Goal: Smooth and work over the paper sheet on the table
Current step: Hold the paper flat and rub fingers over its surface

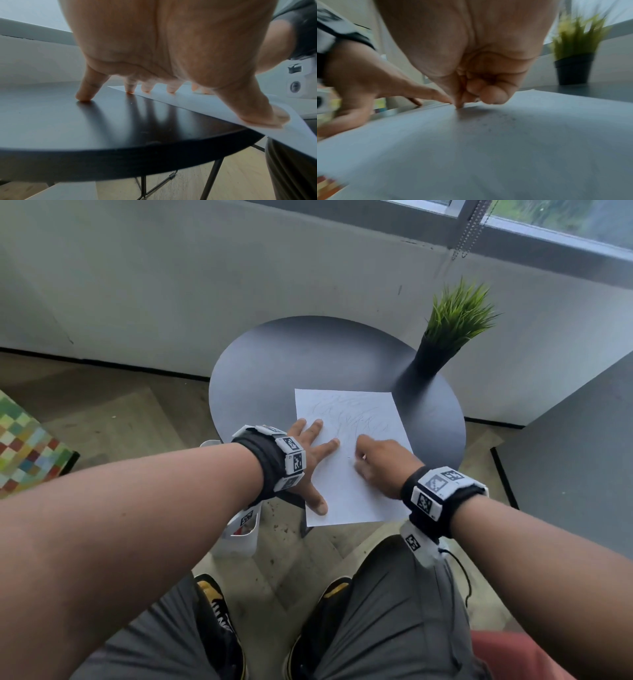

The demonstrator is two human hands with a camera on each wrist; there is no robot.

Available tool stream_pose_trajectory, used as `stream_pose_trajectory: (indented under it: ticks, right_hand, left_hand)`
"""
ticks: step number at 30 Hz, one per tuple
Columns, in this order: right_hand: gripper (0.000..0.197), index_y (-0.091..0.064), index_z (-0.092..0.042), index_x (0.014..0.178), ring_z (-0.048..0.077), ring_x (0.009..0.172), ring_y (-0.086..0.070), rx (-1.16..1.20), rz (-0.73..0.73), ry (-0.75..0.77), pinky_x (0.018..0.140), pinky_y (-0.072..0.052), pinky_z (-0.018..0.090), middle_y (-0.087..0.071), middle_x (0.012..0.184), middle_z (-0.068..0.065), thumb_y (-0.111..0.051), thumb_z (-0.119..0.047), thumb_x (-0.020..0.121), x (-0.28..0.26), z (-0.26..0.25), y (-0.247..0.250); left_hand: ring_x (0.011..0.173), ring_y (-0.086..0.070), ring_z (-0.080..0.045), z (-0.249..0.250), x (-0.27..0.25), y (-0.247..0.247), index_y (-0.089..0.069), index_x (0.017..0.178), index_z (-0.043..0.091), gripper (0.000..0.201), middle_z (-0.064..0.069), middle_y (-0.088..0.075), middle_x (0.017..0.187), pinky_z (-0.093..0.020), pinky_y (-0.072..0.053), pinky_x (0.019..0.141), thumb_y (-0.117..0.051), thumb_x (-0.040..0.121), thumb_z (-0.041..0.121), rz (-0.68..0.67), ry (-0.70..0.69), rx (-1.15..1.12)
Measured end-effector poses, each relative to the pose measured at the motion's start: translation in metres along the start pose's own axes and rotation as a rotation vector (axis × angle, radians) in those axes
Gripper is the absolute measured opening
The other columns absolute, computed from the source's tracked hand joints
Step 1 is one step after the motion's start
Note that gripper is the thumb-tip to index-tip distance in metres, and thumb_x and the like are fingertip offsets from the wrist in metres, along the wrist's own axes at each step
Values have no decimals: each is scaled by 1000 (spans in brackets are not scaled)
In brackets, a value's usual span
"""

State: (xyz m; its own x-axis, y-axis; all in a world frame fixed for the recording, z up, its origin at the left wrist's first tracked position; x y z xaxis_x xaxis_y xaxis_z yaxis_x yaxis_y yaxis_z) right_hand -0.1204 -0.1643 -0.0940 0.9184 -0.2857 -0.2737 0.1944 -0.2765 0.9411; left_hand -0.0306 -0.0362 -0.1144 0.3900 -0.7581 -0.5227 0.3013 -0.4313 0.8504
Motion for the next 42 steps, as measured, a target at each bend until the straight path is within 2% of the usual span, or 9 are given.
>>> stream_pose_trajectory:
  ticks: [2,7,12,18,24,30,32,36,42]
  right_hand:
    - [11,-43,-16,99,31,83,-53,4,61,-25,68,-42,35,-62,99,13,-45,-26,95,-1,-3,-2]
    - [5,-53,-21,96,23,78,-51,26,-121,309,66,-37,31,-64,93,3,-50,-24,94,-28,-45,-22]
    - [14,-48,-20,97,31,86,-57,111,58,-155,76,-50,39,-64,99,9,-50,-33,93,1,28,2]
    - [12,-49,-18,95,24,78,-52,63,-80,278,68,-42,34,-61,88,4,-49,-30,97,-38,-38,-26]
    - [15,-48,-17,98,32,87,-57,103,51,-209,77,-51,41,-62,98,10,-49,-32,94,-10,38,4]
    - [12,-49,-19,96,26,81,-54,41,-132,290,70,-45,34,-62,89,3,-48,-31,96,-39,-30,-21]
    - [10,-52,-20,96,23,83,-55,63,-148,203,74,-47,32,-61,90,-2,-54,-29,94,-29,-2,-13]
    - [12,-48,-21,92,30,84,-58,112,39,-195,76,-51,39,-63,92,5,-52,-32,92,-16,63,6]
    - [12,-47,-17,95,26,79,-52,16,-121,284,68,-43,34,-60,88,4,-48,-29,96,-48,-25,-20]
  left_hand:
    - [152,22,-37,1,5,-1,12,155,51,130,-6,29,165,-70,-9,118,-74,61,82,-13,-8,-6]
    - [150,23,-44,2,10,-2,13,152,56,129,-12,32,163,-69,-11,119,-74,60,82,-52,-13,29]
    - [151,21,-41,0,12,3,13,152,57,128,-9,29,164,-68,-10,119,-74,61,81,-54,-1,50]
    - [151,18,-43,-2,21,7,17,150,58,134,-12,29,164,-69,-8,119,-76,55,83,-81,12,124]
    - [150,18,-48,3,20,10,18,146,64,129,-13,32,162,-71,-7,116,-76,59,81,-107,17,134]
    - [149,16,-53,5,22,10,19,144,65,133,-19,33,161,-72,-9,115,-75,53,85,-109,23,173]
    - [149,15,-53,6,23,11,20,143,66,132,-19,33,161,-73,-9,114,-75,53,85,-109,21,173]
    - [149,14,-53,6,23,11,18,143,67,129,-18,32,161,-73,-10,114,-75,56,83,-104,23,173]
    - [149,15,-52,5,24,9,22,142,67,132,-18,34,160,-72,-9,115,-74,53,86,-111,31,195]
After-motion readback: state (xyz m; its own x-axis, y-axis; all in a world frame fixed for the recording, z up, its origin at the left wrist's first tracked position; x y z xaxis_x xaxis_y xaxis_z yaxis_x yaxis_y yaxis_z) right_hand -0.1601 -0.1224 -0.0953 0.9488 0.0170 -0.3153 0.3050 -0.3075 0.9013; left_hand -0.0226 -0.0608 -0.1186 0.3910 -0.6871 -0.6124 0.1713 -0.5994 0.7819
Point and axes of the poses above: each hand's wrist, its own x-axis towards the middle knuckle, its own y-axis out of the back of the hand, z = x × y, the point moved 6 cm from there along x, towards the middle knuckle
